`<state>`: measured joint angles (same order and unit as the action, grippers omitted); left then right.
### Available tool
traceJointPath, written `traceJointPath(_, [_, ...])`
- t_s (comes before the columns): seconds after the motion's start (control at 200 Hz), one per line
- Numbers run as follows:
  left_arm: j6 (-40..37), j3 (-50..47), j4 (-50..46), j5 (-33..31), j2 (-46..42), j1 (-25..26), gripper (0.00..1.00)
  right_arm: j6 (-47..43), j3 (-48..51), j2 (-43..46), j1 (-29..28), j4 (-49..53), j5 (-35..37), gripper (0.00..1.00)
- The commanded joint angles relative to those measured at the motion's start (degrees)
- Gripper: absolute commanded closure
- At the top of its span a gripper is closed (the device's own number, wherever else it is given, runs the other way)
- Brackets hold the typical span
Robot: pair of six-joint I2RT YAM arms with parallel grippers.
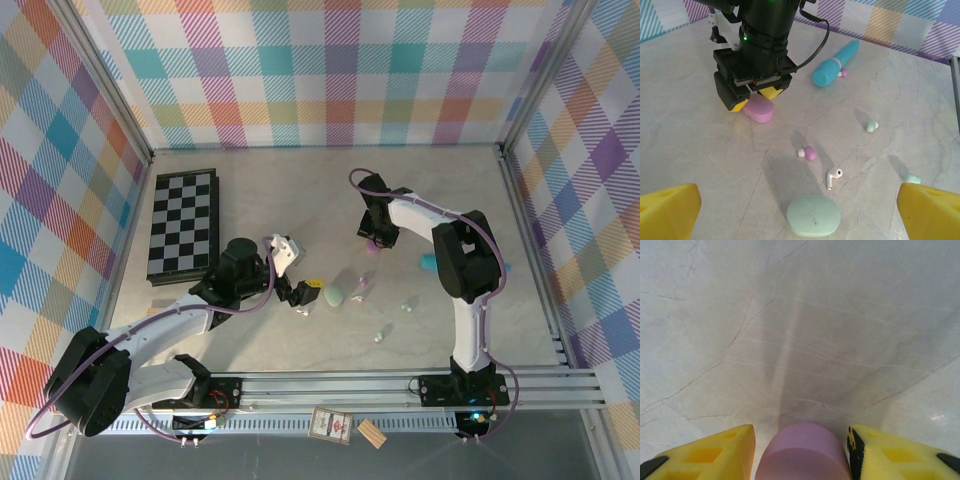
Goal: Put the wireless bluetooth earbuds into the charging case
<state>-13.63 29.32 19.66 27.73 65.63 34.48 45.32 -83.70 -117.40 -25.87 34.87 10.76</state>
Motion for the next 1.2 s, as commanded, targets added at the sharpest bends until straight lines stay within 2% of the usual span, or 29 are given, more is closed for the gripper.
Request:
traceJointPath(0.0, [-1.3,1.4,0.5,0.2,0.3,0.8,0.0,-1.4,-0.9,-1.1,0.2,1.6,-1.4,0.52])
traceJointPath(0.18, [-1.3,1.2,0.8,0.0,0.2,0.9,0.0,-1.8,-0.4,-0.4,0.2,1.9,-1.2,0.6])
traceJointPath(0.315, [-0.5,0.6,2.8,-1.1,0.9,1.1,0.0,-1.4,0.1,1.1,0.2,1.4,-1.4,0.62])
traceJointPath(0.4, [0.9,-0.3,7.3,-3.7,2.4,1.9,0.0,-0.9,0.7,2.4,0.2,1.0,-1.7,0.62])
traceJointPath(0.475, [1.5,-1.0,12.1,-8.5,4.9,3.8,0.0,0.0,1.5,4.0,0.3,0.2,-2.4,0.61])
traceJointPath(0.605, [3.0,-1.9,23.9,-17.2,12.0,7.3,0.0,2.3,3.6,7.0,0.5,-1.5,-4.7,0.61])
traceJointPath(0.76, [3.2,-0.7,36.2,-22.9,22.4,10.6,0.0,5.0,6.6,11.0,0.9,-3.8,-8.4,0.61])
traceJointPath(0.92, [3.3,2.5,47.5,-24.8,33.6,11.9,0.01,6.9,9.3,14.9,0.9,-5.1,-11.1,0.61])
traceJointPath(0.995, [3.7,4.4,53.7,-24.8,39.2,12.0,0.04,7.5,10.0,16.2,1.0,-5.2,-12.0,0.61])
traceJointPath(1.035, [3.6,5.4,56.6,-24.2,42.1,12.1,0.08,7.7,10.3,16.7,1.0,-5.2,-12.6,0.61])
traceJointPath(1.195, [2.5,10.4,57.2,-24.8,48.3,12.7,0.11,8.2,11.5,18.6,0.9,-5.5,-14.6,0.61])
